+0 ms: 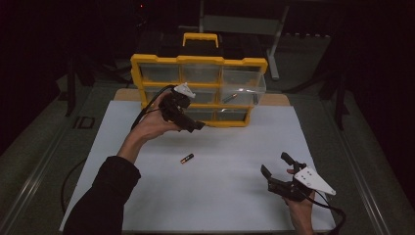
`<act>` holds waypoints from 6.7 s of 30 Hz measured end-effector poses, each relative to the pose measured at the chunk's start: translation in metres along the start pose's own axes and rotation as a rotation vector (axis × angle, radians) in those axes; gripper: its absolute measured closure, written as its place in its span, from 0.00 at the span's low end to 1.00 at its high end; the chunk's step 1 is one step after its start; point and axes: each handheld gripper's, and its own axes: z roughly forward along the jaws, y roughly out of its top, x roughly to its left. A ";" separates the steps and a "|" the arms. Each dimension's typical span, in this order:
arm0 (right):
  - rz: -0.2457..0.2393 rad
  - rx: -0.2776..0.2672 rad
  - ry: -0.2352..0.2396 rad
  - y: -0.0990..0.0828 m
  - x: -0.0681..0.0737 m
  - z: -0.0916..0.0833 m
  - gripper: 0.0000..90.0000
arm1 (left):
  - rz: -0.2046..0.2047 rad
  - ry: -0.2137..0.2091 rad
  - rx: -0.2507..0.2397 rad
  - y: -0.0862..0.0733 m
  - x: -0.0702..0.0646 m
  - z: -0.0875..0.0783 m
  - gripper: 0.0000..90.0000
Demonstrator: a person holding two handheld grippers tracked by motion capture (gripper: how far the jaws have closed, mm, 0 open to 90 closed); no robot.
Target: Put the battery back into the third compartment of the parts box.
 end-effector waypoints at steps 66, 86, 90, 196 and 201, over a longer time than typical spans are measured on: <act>-0.002 -0.002 0.000 0.000 0.000 0.000 0.15 | -0.008 -0.025 0.119 -0.050 -0.017 0.043 0.03; -0.003 -0.001 0.000 0.000 0.000 0.000 0.15 | -0.016 -0.027 0.172 -0.070 -0.020 0.057 0.05; -0.002 -0.001 -0.001 0.000 0.000 0.000 0.15 | -0.017 -0.026 0.183 -0.073 -0.021 0.060 0.05; -0.003 0.003 -0.003 0.000 0.000 0.000 0.15 | 0.003 0.024 0.219 -0.082 -0.023 0.055 0.86; -0.003 0.004 -0.002 0.000 0.001 0.001 0.15 | -0.004 0.031 0.197 -0.080 -0.021 0.049 0.86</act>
